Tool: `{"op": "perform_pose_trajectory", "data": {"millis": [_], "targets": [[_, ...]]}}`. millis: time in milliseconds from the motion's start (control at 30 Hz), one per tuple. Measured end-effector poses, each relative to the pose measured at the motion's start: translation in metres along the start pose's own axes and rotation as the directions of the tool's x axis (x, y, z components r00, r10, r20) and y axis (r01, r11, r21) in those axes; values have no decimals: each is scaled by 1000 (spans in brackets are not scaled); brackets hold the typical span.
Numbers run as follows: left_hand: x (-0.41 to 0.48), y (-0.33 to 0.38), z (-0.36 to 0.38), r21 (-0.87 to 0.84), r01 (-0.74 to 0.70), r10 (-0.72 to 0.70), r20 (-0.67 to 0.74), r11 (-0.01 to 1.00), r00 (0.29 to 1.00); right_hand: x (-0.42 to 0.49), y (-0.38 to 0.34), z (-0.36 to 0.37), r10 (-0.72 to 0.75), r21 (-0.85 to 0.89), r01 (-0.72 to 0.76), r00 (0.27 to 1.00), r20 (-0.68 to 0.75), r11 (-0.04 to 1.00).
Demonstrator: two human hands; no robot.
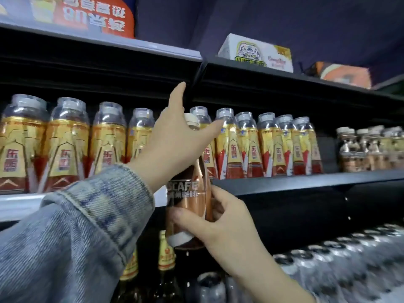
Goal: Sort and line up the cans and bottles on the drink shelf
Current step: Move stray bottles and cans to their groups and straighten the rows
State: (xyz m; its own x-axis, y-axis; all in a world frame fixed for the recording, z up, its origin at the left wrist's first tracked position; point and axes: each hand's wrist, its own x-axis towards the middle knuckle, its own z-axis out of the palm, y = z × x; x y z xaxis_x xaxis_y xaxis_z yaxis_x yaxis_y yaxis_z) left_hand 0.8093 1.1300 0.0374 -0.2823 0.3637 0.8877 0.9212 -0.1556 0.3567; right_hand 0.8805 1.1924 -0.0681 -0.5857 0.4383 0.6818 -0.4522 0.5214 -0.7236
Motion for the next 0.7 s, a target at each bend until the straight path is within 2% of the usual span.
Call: {"op": "perform_pose_trajectory", "data": {"millis": [133, 233, 300, 433, 700], "targets": [[-17, 18, 32, -206, 118, -59, 271, 971, 961, -20, -8, -49, 11, -60, -21, 987, -157, 998], [-32, 25, 62, -232, 176, -49, 468, 957, 882, -23, -17, -90, 22, -125, -56, 965, -260, 991], [-39, 31, 82, -264, 222, -47, 539, 939, 841, -25, -23, -118, -4, -211, -66, 949, -315, 975], [-39, 48, 128, -359, 291, -44, 560, 887, 827, -32, -24, -173, -75, -355, -60, 932, -355, 933], [-30, 98, 255, -454, 304, 10, 570, 838, 821, -50, 0, -301, -81, -416, -94, 920, -385, 904]]}}
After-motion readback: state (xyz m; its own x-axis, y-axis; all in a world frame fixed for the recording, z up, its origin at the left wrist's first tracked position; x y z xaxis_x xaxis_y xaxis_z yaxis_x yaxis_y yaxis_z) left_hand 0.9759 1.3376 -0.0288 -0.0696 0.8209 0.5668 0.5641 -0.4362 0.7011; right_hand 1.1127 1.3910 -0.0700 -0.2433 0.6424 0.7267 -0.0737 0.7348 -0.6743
